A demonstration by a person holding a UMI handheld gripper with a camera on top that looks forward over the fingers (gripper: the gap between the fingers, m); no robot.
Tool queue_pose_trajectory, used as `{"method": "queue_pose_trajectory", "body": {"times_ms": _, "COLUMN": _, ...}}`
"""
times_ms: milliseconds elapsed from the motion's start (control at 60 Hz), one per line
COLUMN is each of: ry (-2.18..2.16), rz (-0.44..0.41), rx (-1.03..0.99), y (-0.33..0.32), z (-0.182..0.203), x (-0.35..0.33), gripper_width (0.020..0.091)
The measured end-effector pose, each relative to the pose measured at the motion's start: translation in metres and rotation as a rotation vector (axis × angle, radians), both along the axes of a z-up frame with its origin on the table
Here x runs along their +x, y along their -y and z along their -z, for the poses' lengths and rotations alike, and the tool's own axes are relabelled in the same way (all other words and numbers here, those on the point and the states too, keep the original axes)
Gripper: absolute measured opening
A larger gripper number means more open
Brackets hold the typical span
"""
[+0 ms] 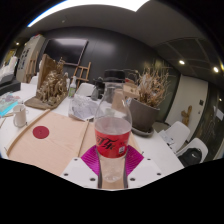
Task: Pour water
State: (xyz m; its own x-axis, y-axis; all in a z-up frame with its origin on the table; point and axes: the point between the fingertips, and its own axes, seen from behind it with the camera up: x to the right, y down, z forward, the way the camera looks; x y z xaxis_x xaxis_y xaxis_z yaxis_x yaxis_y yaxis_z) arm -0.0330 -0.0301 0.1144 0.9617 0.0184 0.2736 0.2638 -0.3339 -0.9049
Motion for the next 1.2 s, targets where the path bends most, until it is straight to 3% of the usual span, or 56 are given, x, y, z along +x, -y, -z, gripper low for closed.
{"method": "queue_pose_trajectory", "body": {"times_ms": 267, "ry": 0.486, "rz": 0.015, "rx": 0.089, "y": -0.054, "z": -0.103, "x": -0.068, "gripper_width": 0.0279}}
{"method": "queue_pose_trajectory", "body": {"times_ms": 467, "ry": 0.931, "rz": -0.113, "rx": 0.164, "y": -0.085, "z": -0.141, "x": -0.175, "gripper_width": 0.0279}}
{"method": "queue_pose_trajectory", "body": {"times_ms": 733, "ry": 1.491, "rz": -0.319, "rx": 0.232, "y": -0.112, "z": -0.122, "x": -0.288, "gripper_width": 0.0278}}
{"method": "queue_pose_trajectory", "body": {"times_ms": 1000, "ry": 1.813, "rz": -0.411, "rx": 0.233, "y": -0.120, "z": -0.089, "x": -0.326, "gripper_width": 0.0278}}
{"method": "queue_pose_trajectory", "body": {"times_ms": 1200, "ry": 1.554, "rz": -0.387, "rx": 0.181, "y": -0.118, "z": -0.092, "x": -0.320, "gripper_width": 0.0283}}
